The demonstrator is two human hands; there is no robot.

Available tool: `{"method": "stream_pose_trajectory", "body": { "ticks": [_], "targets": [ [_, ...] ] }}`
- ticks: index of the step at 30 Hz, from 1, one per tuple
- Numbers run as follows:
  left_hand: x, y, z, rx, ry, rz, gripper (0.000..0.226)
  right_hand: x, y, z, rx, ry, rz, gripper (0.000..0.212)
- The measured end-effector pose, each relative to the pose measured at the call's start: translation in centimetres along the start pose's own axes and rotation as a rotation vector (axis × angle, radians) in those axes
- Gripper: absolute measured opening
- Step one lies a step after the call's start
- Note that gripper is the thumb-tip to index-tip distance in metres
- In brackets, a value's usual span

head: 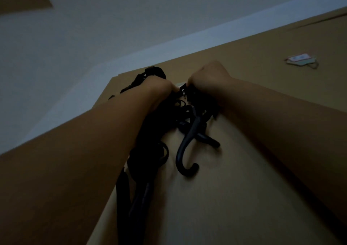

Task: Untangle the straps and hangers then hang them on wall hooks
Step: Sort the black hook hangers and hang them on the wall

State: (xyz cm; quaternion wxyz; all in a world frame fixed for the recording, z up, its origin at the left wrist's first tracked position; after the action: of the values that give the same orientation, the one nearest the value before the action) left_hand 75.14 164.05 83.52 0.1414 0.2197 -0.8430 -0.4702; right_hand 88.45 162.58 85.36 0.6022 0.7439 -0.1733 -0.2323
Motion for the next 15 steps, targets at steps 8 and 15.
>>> {"method": "stream_pose_trajectory", "body": {
  "ticks": [8, 15],
  "targets": [
    [-0.4, -1.1, 0.7, 0.066, 0.108, 0.155, 0.031, -0.7, -2.0, 2.3, 0.007, -0.192, 0.241, 0.032],
    [-0.2, -1.6, 1.1, 0.044, 0.086, 0.097, 0.027, -0.8, -1.8, 2.0, 0.125, -0.283, 0.294, 0.005]
  ]
}}
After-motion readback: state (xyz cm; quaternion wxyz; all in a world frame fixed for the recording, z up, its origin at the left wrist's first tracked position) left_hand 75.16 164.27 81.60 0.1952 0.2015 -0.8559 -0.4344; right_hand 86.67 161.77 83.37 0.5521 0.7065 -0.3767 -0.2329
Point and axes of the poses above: each hand's wrist, its own y-axis towards the middle knuckle, its own x-axis out of the back of the hand, z = x × y, the point moved 7 cm from there along y, towards the middle knuckle, and after that the axes turned 13 degrees about x, right-handed, at the moved point
